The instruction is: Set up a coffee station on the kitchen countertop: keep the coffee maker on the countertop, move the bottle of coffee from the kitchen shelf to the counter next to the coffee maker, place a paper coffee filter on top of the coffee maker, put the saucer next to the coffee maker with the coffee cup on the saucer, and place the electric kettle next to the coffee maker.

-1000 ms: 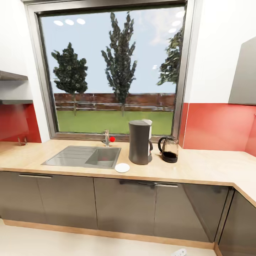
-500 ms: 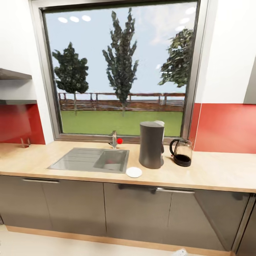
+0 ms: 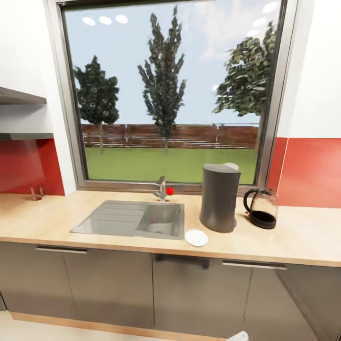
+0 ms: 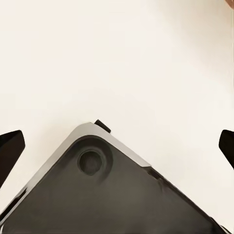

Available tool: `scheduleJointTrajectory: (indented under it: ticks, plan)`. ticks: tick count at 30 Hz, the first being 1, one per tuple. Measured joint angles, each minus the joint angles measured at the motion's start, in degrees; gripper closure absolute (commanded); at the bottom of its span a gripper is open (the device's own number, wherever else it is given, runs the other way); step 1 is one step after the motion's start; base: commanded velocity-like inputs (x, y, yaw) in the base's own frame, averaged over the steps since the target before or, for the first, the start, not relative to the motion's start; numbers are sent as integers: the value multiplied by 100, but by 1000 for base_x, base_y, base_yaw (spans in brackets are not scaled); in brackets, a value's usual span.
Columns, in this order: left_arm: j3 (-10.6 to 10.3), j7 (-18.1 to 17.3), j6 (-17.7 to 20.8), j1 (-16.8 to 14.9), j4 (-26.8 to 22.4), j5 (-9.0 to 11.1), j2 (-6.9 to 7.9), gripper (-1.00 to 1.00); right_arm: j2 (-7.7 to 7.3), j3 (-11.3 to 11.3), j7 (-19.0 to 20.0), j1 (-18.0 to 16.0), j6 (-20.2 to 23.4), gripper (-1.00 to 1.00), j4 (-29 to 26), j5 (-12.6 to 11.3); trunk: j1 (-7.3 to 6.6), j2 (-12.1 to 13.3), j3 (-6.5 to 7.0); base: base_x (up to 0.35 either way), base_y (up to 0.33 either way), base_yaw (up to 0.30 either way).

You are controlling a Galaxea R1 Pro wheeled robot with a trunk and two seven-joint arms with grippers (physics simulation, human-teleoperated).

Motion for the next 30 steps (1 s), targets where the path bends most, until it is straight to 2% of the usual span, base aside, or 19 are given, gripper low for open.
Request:
scheduleJointTrajectory:
  ticks: [12, 30]
  plan:
    - [1, 0, 0, -1, 0, -1, 0, -100, 0, 0, -1, 0, -8, -100, 0, 0, 2, 0, 0, 164, 302, 0]
    - [1, 0, 0, 1, 0, 0, 0, -100, 18, 1, 0, 43, -8, -100, 0, 0, 3, 0, 0, 9, 331, 0]
